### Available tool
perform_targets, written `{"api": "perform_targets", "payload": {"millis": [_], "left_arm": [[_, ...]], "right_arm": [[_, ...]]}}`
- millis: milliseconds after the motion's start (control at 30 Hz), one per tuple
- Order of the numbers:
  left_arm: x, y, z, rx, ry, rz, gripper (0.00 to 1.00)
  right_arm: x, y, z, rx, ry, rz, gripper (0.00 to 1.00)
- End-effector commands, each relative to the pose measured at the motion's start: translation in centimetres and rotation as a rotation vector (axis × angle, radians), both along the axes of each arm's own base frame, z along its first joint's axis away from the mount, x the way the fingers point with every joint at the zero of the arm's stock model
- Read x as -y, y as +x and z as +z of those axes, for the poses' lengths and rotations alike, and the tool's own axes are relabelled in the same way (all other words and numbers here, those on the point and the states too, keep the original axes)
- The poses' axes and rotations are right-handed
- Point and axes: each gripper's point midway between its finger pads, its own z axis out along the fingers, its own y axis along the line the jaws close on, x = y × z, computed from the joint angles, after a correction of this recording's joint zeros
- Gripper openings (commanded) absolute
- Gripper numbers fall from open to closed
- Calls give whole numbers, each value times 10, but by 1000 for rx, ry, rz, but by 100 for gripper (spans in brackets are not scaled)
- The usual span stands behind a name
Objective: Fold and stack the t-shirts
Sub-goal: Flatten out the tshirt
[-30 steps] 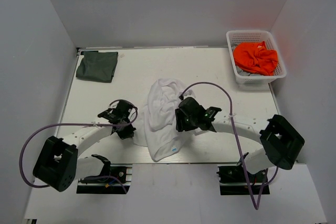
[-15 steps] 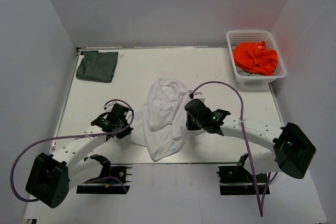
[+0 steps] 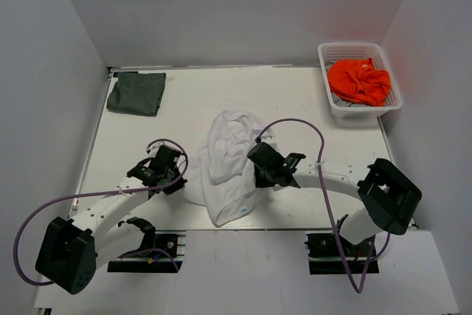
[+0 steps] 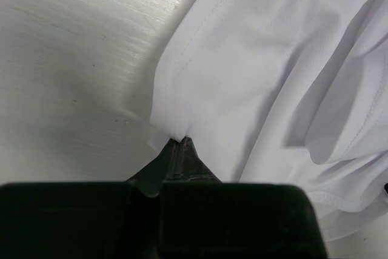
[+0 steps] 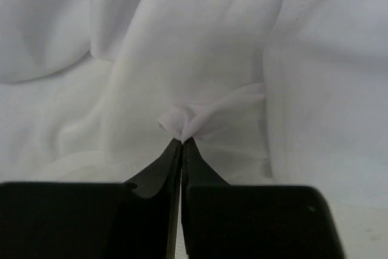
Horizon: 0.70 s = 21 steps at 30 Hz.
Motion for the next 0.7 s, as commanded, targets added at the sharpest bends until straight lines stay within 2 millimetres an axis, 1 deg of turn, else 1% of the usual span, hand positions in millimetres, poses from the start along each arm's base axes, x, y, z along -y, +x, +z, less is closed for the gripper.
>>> {"api": "perform_targets", "payload": {"millis": [0, 33, 67, 100, 133, 167, 200, 233, 267, 300, 333, 367, 400, 433, 467, 533, 567, 600, 633, 667], "left_arm": [[3, 5, 11, 42, -15, -11, 0], [3, 5, 13, 41, -14, -11, 0], [4, 12, 22, 72, -18, -4, 0], [2, 15, 26, 81, -9, 3, 0], [2, 17, 36, 110, -16, 8, 0], [2, 27, 52, 155, -15, 23, 0], [1, 32, 63, 186, -15, 33, 0], [0, 36, 78, 227, -21, 44, 0], [1, 45, 101, 284, -35, 57, 0], [-3, 49, 115, 322, -21, 67, 0], [-2, 57, 141, 385, -44, 80, 0], [-5, 61, 157, 438, -43, 87, 0], [-4, 64, 176, 494, -65, 83, 0], [-4, 69, 202, 562, -83, 89, 0], [-7, 73, 214, 602, -68, 90, 0], [-11, 78, 254, 706, -86, 112, 0], [-18, 84, 265, 735, -52, 139, 0], [-23, 88, 273, 752, -40, 170, 0], [-25, 94, 286, 772, -25, 185, 0], [-32, 97, 293, 787, 8, 218, 0]], "right_arm": [[-1, 17, 17, 61, 17, -115, 0], [5, 17, 23, 74, 11, -130, 0], [11, 22, 32, 106, 18, -167, 0], [19, 25, 44, 144, 19, -192, 0], [28, 28, 49, 175, -1, -219, 0], [34, 29, 63, 207, 21, -242, 0], [48, 29, 76, 240, 4, -267, 0], [56, 34, 87, 283, -2, -294, 0], [62, 36, 96, 306, 0, -314, 0], [78, 38, 117, 361, -7, -351, 0], [84, 41, 132, 390, 7, -376, 0], [88, 43, 143, 412, 18, -393, 0], [102, 41, 160, 457, 21, -419, 0], [106, 46, 184, 506, 54, -455, 0], [112, 46, 199, 540, 79, -468, 0], [132, 51, 241, 650, 118, -546, 0], [141, 53, 251, 691, 94, -566, 0], [147, 55, 271, 728, 127, -602, 0], [157, 54, 289, 776, 117, -614, 0], [165, 55, 304, 808, 126, -645, 0]]}}
